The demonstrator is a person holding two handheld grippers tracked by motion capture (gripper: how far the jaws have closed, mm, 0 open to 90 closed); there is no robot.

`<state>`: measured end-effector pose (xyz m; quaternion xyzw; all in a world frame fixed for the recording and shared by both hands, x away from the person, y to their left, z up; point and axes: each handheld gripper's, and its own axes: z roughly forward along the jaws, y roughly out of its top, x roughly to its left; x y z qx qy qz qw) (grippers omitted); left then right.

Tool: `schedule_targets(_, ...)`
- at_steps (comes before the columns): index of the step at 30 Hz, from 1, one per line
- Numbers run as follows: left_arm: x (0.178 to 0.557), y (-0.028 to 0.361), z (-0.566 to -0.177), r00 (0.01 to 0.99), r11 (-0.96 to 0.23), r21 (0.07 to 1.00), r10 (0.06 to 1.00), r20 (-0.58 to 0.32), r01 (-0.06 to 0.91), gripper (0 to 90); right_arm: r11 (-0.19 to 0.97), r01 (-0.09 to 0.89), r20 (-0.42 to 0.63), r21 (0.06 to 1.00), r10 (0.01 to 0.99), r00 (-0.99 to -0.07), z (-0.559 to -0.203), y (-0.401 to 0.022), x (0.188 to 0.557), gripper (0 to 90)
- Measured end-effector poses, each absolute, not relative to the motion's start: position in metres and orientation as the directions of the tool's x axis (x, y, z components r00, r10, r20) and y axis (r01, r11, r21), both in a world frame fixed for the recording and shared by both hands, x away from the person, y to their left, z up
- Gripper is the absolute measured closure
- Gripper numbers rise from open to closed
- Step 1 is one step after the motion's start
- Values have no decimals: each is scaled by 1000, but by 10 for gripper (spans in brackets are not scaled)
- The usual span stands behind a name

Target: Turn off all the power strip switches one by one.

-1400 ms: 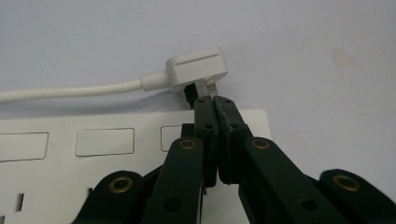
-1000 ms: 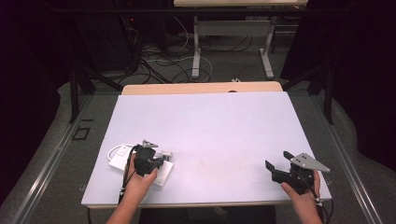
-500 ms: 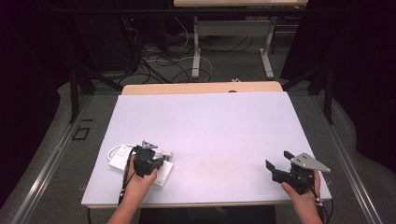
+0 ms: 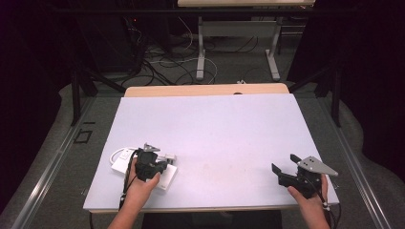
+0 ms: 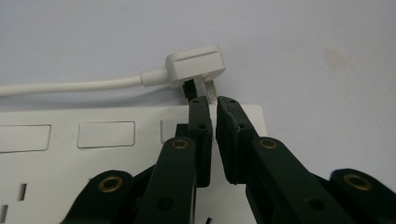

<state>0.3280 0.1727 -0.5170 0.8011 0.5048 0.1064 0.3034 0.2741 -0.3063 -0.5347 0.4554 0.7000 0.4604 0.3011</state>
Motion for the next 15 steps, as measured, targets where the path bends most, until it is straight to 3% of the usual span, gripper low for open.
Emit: schedule_targets(15, 329, 191, -509, 462, -276, 616, 872, -162, 738, 638, 161, 363, 1, 918, 912, -409, -535, -306, 274, 194)
